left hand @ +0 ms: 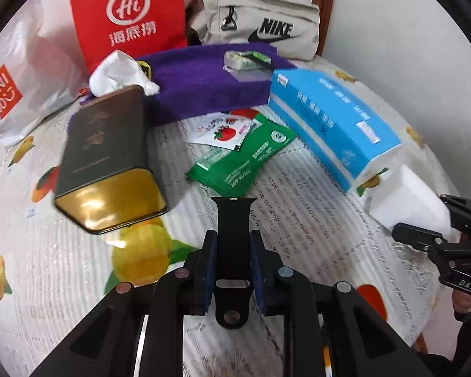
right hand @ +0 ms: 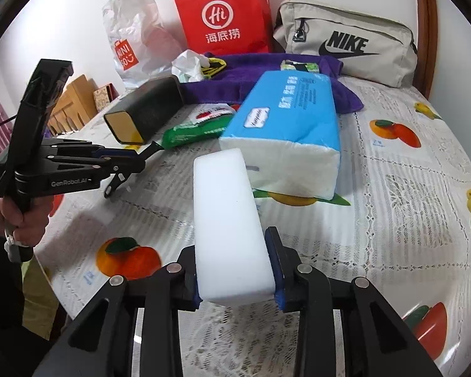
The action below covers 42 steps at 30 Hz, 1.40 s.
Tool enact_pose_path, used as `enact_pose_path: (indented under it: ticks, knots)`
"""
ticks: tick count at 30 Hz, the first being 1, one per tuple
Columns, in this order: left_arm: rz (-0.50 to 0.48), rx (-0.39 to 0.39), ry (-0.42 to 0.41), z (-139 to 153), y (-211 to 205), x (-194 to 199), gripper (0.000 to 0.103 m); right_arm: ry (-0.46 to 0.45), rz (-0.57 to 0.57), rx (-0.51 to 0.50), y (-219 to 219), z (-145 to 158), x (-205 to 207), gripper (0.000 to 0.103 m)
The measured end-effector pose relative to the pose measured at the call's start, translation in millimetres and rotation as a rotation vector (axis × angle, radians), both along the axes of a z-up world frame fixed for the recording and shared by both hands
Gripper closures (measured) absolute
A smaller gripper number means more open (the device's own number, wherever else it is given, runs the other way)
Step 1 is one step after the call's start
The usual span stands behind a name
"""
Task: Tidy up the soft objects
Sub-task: 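Carry the foam block and watch strap toward the purple towel with both tools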
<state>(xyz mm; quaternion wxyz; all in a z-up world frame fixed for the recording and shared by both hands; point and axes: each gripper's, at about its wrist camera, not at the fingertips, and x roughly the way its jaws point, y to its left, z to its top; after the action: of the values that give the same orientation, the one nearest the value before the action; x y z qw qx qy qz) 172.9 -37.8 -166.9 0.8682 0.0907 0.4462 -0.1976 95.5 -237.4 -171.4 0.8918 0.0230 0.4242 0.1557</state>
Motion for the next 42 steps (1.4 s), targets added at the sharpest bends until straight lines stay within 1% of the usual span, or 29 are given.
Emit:
enact_pose_path:
  ticks: [2, 6, 13, 17, 21, 27, 30, 37, 42]
  knots:
    - [0.016, -0.002, -0.009, 6, 6, -5, 0.083, -0.002, 0.006, 0.001, 1, 4, -2, 0.07]
    - [0.065, -0.045, -0.013, 18, 25, -13, 0.083, -0.01, 0.018, 0.011, 1, 12, -6, 0.07]
    - [0.163, -0.051, -0.032, 30, 55, -17, 0.083, -0.048, 0.004, 0.009, -4, 33, -7, 0.07]
    - [0.19, -0.067, -0.059, 44, 68, -17, 0.083, -0.069, -0.014, 0.008, -9, 45, -3, 0.07]
    - [0.224, -0.102, -0.075, 59, 77, -8, 0.083, -0.098, -0.008, 0.006, -11, 58, 5, 0.07]
    - [0.229, -0.131, -0.1, 79, 80, 11, 0.083, -0.104, -0.032, -0.003, -15, 74, 39, 0.069]
    - [0.229, -0.141, -0.101, 86, 80, 25, 0.083, -0.1, -0.046, -0.018, -15, 82, 63, 0.069]
    - [0.224, -0.155, -0.104, 94, 75, 58, 0.083, -0.09, -0.066, -0.003, -17, 92, 113, 0.069]
    - [0.215, -0.164, -0.092, 95, 71, 86, 0.083, -0.098, -0.05, -0.008, -14, 98, 145, 0.069]
